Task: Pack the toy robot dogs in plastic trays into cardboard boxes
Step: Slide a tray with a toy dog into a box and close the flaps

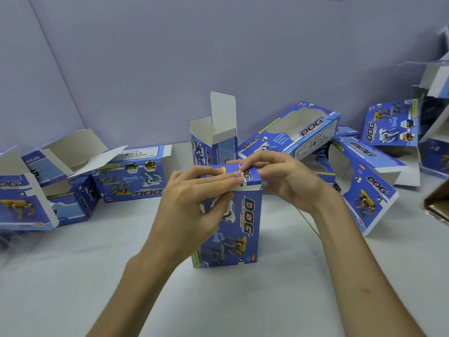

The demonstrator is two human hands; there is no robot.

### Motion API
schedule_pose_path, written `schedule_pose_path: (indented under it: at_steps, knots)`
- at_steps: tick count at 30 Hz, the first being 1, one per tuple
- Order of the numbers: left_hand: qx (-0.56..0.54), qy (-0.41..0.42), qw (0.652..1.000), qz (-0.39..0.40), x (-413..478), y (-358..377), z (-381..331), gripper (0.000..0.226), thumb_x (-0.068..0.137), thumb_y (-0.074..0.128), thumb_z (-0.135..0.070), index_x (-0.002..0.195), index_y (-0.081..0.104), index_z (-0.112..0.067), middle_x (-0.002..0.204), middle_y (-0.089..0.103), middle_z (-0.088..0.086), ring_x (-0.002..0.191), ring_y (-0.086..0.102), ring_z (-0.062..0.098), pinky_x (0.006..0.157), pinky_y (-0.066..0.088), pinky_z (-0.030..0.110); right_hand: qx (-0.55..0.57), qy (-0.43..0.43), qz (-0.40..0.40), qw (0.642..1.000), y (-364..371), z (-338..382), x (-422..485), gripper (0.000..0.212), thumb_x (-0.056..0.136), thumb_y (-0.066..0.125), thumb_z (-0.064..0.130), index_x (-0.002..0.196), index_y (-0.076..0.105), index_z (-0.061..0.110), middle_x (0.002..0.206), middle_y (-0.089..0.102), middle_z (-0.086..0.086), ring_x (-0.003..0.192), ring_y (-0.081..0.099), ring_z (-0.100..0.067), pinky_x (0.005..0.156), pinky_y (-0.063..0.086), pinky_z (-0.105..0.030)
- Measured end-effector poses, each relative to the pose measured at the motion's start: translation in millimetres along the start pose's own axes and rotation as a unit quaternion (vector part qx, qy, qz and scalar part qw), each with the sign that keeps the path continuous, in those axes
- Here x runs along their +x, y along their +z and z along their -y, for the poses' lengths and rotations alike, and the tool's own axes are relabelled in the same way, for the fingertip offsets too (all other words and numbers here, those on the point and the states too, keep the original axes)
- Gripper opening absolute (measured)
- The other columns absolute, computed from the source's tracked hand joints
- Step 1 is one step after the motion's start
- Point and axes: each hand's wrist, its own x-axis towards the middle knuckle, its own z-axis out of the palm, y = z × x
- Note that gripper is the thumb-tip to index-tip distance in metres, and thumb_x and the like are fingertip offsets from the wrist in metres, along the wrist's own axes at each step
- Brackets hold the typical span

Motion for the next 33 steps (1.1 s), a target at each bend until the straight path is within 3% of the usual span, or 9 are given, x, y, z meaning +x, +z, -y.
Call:
schedule_pose_path:
  at_steps: [2, 4, 7, 13, 19, 24, 27, 30, 33]
  knots:
    - [-0.009, -0.001, 1.0, -0.005, 0, 0, 0, 0.032, 0.082, 0.069, -0.018, 0.112, 0.071, -0.029, 0.108, 0.067, -0.02, 0.102, 0.059, 0.007, 0.083, 0.049, 0.039, 0.049, 0.016, 0.021, 0.998, -5, -2, -4, 0.033, 0.098, 0.043, 0.019, 0.095, 0.076, 0.018, 0.114, 0.071, -0.007, 0.107, 0.067, -0.021, 0.089, 0.057, -0.035]
    - [-0.009, 0.004, 1.0, -0.007, 0, 0, 0, 0.031, 0.082, 0.069, -0.018, 0.111, 0.072, -0.029, 0.108, 0.067, -0.02, 0.102, 0.059, 0.007, 0.084, 0.047, 0.036, 0.035, 0.022, 0.037, 0.998, -7, 0, -6, 0.03, 0.097, 0.049, 0.035, 0.103, 0.073, 0.018, 0.121, 0.067, -0.01, 0.113, 0.065, -0.024, 0.096, 0.055, -0.04]
    - [-0.003, 0.011, 1.0, -0.005, 0, 0, 1, 0.03, 0.082, 0.07, -0.019, 0.109, 0.073, -0.029, 0.108, 0.069, -0.02, 0.101, 0.059, 0.007, 0.086, 0.044, 0.032, -0.061, 0.02, 0.04, 0.997, -5, 4, -6, 0.016, 0.088, 0.064, 0.029, 0.103, 0.067, 0.024, 0.12, 0.066, -0.007, 0.112, 0.067, -0.025, 0.088, 0.058, -0.035]
    - [0.034, 0.02, 0.999, 0.02, 0, 0, 3, 0.025, 0.083, 0.069, -0.021, 0.105, 0.077, -0.027, 0.102, 0.073, -0.016, 0.098, 0.064, 0.011, 0.08, 0.044, 0.033, -0.088, 0.035, 0.057, 0.994, -1, 11, -6, 0.021, 0.079, 0.069, 0.015, 0.099, 0.064, 0.019, 0.113, 0.062, -0.007, 0.106, 0.064, -0.02, 0.091, 0.055, -0.037]
    - [0.035, 0.016, 0.999, 0.013, 1, -2, 4, 0.023, 0.084, 0.067, -0.021, 0.103, 0.078, -0.027, 0.1, 0.076, -0.011, 0.099, 0.071, 0.013, 0.078, 0.056, 0.041, -0.126, 0.05, 0.04, 0.99, 7, 13, -2, 0.018, 0.086, 0.072, 0.023, 0.099, 0.06, 0.019, 0.104, 0.063, -0.001, 0.099, 0.065, -0.012, 0.087, 0.053, -0.032]
    - [-0.022, -0.013, 1.0, 0.01, 2, -9, 5, 0.024, 0.088, 0.068, -0.025, 0.111, 0.073, -0.029, 0.099, 0.077, -0.004, 0.093, 0.071, 0.009, 0.068, 0.059, 0.021, -0.115, 0.057, 0.012, 0.992, 11, 13, -2, 0.023, 0.081, 0.067, 0.032, 0.099, 0.06, 0.019, 0.116, 0.066, -0.01, 0.102, 0.07, -0.02, 0.081, 0.059, -0.03]
    - [-0.111, -0.067, 0.991, 0.013, 4, -20, 19, 0.021, 0.083, 0.073, -0.025, 0.102, 0.078, -0.018, 0.102, 0.076, -0.006, 0.102, 0.068, 0.004, 0.08, 0.057, 0.02, -0.107, 0.065, 0.013, 0.992, 11, 14, -1, 0.025, 0.077, 0.069, 0.032, 0.096, 0.06, 0.02, 0.112, 0.067, -0.008, 0.103, 0.069, -0.021, 0.077, 0.058, -0.028]
    - [-0.137, -0.096, 0.985, 0.038, 0, -28, 33, 0.022, 0.078, 0.075, -0.029, 0.098, 0.079, -0.021, 0.107, 0.074, -0.011, 0.116, 0.062, 0.004, 0.095, 0.05, 0.024, -0.105, 0.066, 0.011, 0.992, 12, 16, -1, 0.024, 0.076, 0.069, 0.031, 0.095, 0.06, 0.019, 0.111, 0.068, -0.009, 0.105, 0.069, -0.024, 0.072, 0.058, -0.025]
    - [-0.182, -0.127, 0.974, 0.05, -4, -27, 39, 0.022, 0.077, 0.075, -0.027, 0.099, 0.078, -0.024, 0.108, 0.074, -0.014, 0.121, 0.058, 0.007, 0.096, 0.047, 0.019, -0.106, 0.06, 0.012, 0.992, 14, 17, -2, 0.021, 0.076, 0.068, 0.032, 0.093, 0.062, 0.02, 0.112, 0.068, -0.008, 0.104, 0.07, -0.023, 0.069, 0.057, -0.023]
